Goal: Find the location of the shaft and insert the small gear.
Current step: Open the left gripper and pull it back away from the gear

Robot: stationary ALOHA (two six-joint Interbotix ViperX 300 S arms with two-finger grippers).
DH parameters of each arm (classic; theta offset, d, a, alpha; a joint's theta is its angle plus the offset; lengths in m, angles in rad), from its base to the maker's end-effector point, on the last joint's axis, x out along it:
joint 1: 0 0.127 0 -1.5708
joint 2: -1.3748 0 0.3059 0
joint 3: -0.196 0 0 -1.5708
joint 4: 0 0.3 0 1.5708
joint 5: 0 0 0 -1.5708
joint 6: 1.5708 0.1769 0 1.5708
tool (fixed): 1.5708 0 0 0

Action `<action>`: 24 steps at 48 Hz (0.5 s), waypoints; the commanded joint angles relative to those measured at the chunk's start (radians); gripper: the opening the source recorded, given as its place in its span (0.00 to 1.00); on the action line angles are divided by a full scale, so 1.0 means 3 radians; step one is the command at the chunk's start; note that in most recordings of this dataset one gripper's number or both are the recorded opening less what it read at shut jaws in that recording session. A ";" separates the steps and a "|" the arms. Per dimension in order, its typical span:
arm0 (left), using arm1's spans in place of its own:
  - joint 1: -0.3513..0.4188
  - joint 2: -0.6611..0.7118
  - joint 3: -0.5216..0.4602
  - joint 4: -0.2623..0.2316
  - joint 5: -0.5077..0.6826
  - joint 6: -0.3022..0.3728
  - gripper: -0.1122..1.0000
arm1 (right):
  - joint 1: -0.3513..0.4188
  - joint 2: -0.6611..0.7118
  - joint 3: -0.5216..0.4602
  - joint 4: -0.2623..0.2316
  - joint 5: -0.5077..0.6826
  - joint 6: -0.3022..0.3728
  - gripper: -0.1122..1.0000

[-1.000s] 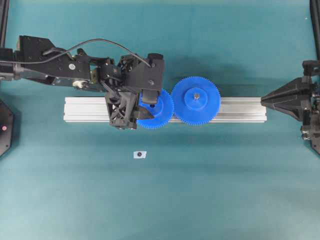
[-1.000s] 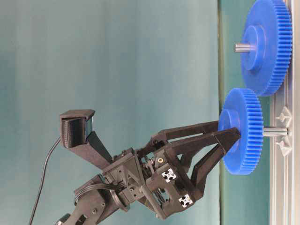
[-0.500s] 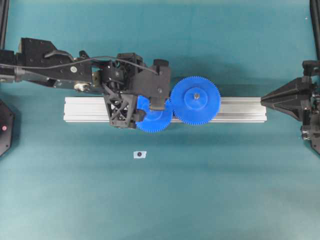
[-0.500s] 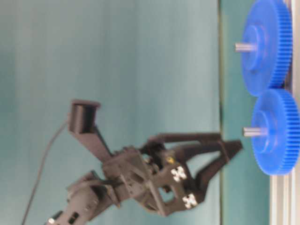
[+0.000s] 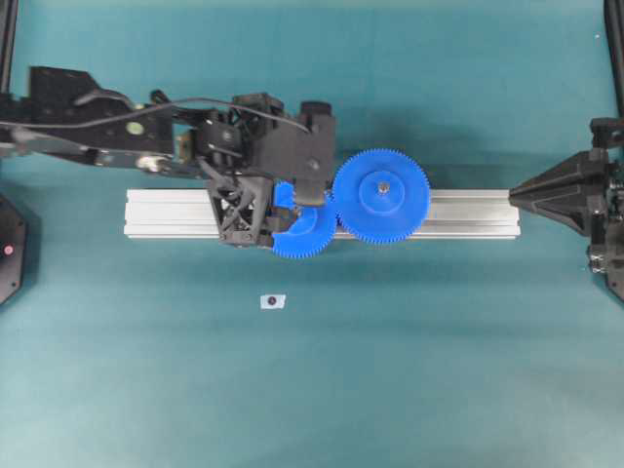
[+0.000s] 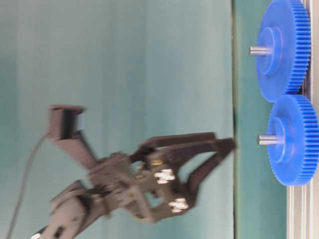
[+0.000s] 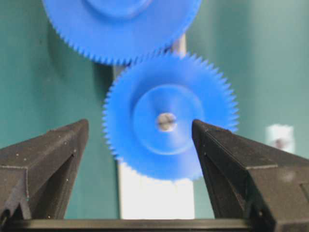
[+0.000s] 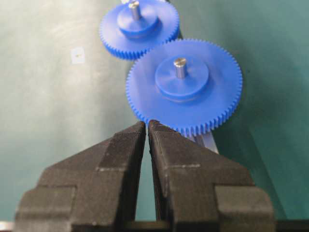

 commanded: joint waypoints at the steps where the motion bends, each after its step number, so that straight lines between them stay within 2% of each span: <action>1: -0.0066 -0.0199 -0.0026 0.0010 -0.0010 -0.0087 0.87 | -0.0010 0.0010 -0.0036 0.0000 -0.0031 0.0031 0.25; 12: -0.0184 -0.0537 0.0118 0.0005 -0.0010 -0.0363 0.87 | -0.0010 -0.0020 -0.0005 0.0000 -0.0031 0.0026 0.26; 24: -0.0215 -0.0869 0.0332 0.0010 -0.0051 -0.0486 0.87 | -0.0010 -0.0123 0.0031 -0.0005 -0.0031 0.0026 0.26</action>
